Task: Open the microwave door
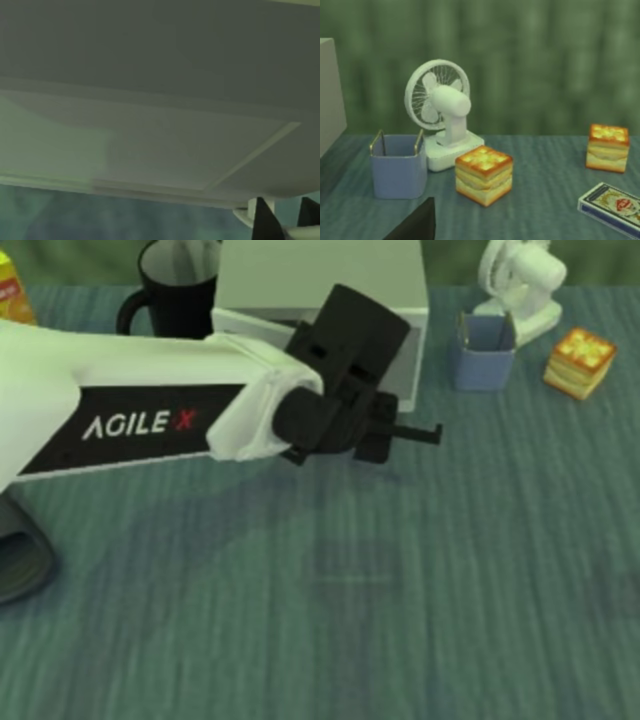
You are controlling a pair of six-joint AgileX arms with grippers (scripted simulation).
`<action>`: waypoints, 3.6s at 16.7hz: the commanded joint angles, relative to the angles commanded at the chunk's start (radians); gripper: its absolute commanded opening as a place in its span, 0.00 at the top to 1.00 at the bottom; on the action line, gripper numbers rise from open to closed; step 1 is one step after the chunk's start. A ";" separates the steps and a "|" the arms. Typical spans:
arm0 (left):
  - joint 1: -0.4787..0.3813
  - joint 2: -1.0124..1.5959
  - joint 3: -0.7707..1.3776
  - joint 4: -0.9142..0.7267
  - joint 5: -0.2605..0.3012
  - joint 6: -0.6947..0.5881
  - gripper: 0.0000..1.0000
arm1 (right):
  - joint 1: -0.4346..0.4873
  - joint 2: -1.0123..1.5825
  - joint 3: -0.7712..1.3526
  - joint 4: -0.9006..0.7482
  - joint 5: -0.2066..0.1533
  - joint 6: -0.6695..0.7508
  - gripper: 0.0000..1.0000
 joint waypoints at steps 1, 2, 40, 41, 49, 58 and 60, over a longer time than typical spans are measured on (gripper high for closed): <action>0.000 0.000 0.000 0.000 0.000 0.000 1.00 | 0.000 0.000 0.000 0.000 0.000 0.000 0.00; 0.000 0.000 0.000 0.000 0.000 0.000 1.00 | 0.000 0.000 0.000 0.000 0.000 0.000 0.00; 0.006 -0.040 -0.060 0.034 0.056 0.057 1.00 | 0.000 0.000 0.000 0.000 0.000 0.000 0.00; 0.007 -0.041 -0.063 0.034 0.058 0.060 1.00 | 0.000 0.000 0.000 0.000 0.000 0.000 0.00; 0.032 -0.085 -0.124 0.063 0.103 0.128 1.00 | 0.000 0.000 0.000 0.000 0.000 0.000 0.00; 0.032 -0.085 -0.124 0.063 0.103 0.128 1.00 | 0.000 0.000 0.000 0.000 0.000 0.000 0.00; 0.032 -0.085 -0.124 0.063 0.103 0.128 1.00 | 0.000 0.000 0.000 0.000 0.000 0.000 0.00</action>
